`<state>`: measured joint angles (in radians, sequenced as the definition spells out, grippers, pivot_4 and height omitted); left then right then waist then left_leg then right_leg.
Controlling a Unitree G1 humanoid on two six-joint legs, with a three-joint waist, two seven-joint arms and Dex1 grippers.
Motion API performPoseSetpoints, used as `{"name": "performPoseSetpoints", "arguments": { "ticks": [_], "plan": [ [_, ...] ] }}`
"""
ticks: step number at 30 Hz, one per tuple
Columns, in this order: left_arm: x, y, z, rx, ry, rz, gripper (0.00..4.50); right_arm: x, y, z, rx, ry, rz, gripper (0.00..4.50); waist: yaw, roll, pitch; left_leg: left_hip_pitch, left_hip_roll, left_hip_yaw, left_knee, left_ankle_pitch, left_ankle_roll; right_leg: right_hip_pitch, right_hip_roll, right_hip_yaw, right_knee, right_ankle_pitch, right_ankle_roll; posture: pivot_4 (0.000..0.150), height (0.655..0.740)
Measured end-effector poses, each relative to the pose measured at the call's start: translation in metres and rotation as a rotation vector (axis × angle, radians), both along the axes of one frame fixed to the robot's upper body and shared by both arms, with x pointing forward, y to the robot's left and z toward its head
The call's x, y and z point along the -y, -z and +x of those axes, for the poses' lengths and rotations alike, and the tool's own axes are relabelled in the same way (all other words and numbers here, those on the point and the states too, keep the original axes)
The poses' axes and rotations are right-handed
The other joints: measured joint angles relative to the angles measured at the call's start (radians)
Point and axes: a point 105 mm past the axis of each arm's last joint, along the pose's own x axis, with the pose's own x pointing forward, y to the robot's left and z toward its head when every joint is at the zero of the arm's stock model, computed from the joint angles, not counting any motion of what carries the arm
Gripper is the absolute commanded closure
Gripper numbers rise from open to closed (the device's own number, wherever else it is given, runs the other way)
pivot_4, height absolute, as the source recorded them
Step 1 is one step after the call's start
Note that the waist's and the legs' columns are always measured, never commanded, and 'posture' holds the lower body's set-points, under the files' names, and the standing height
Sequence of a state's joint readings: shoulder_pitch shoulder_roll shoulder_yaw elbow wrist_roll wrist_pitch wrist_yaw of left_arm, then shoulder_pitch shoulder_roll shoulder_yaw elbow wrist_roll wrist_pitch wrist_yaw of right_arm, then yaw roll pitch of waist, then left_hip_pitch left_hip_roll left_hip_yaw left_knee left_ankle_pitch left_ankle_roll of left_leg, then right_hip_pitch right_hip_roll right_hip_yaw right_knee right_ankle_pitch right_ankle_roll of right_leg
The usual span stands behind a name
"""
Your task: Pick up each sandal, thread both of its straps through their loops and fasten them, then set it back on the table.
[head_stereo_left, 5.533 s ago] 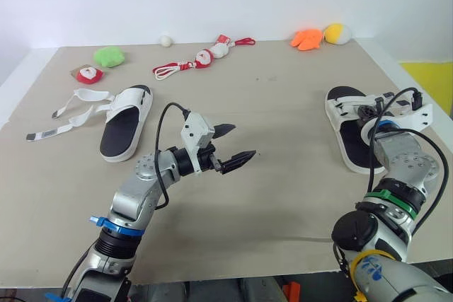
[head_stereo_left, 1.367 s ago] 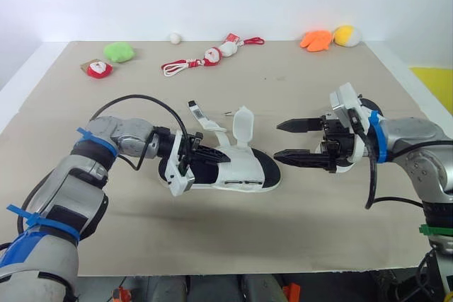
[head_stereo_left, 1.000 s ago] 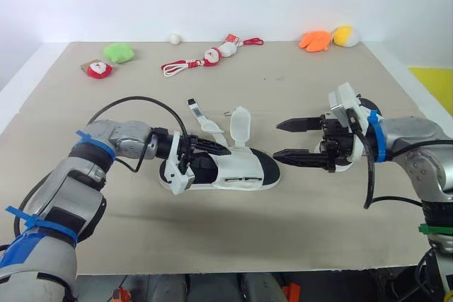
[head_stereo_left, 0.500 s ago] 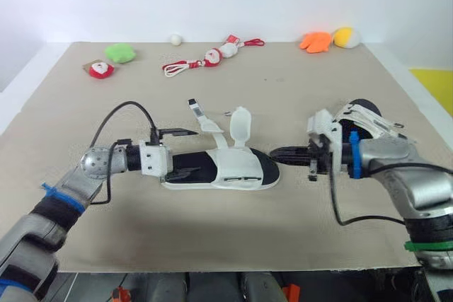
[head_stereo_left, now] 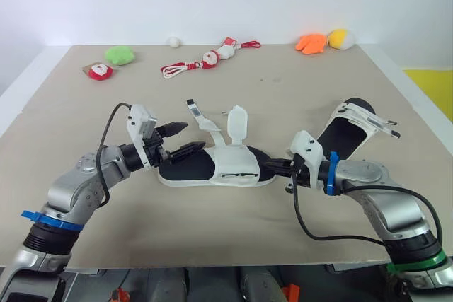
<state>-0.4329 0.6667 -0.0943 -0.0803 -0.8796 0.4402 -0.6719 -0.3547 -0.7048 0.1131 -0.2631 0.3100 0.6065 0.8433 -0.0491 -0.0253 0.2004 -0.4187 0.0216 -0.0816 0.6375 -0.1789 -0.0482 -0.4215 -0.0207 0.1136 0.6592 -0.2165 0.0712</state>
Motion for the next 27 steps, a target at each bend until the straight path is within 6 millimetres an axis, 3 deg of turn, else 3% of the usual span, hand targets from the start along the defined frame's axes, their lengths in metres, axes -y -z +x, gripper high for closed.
{"name": "performPoseSetpoints", "arguments": {
  "ticks": [4,15,20,27],
  "plan": [
    [0.002,-0.006,0.006,-0.054,-0.011,-0.042,0.0,-0.008,-0.001,0.001,0.007,-0.011,0.025,4.47,0.0,0.0,0.0,0.0,0.0,0.0,0.0,0.0,0.0,0.0,0.0,0.0,0.0,0.0,0.0,0.15,0.74],
    [0.017,0.02,0.021,-0.257,-0.082,-0.041,0.0,-0.017,0.007,0.006,-0.009,0.005,0.003,4.47,0.0,-0.001,-0.001,0.001,0.0,0.0,-0.001,0.001,-0.001,0.001,0.0,0.0,0.0,0.001,-0.001,0.15,0.74],
    [0.018,0.018,0.036,-0.329,-0.152,-0.063,0.0,-0.018,0.012,0.008,-0.009,0.014,-0.032,4.47,-0.001,-0.005,-0.003,0.013,0.0,0.0,-0.002,0.001,-0.001,0.012,0.0,0.0,-0.003,0.0,-0.001,0.15,0.74],
    [0.019,0.031,0.052,-0.592,-0.201,-0.193,0.0,-0.018,0.013,0.009,-0.014,0.024,-0.036,4.47,-0.002,-0.009,-0.006,0.013,0.0,0.0,-0.002,0.001,-0.002,0.015,0.0,0.0,-0.009,0.001,0.0,0.15,0.74]
  ]
}}
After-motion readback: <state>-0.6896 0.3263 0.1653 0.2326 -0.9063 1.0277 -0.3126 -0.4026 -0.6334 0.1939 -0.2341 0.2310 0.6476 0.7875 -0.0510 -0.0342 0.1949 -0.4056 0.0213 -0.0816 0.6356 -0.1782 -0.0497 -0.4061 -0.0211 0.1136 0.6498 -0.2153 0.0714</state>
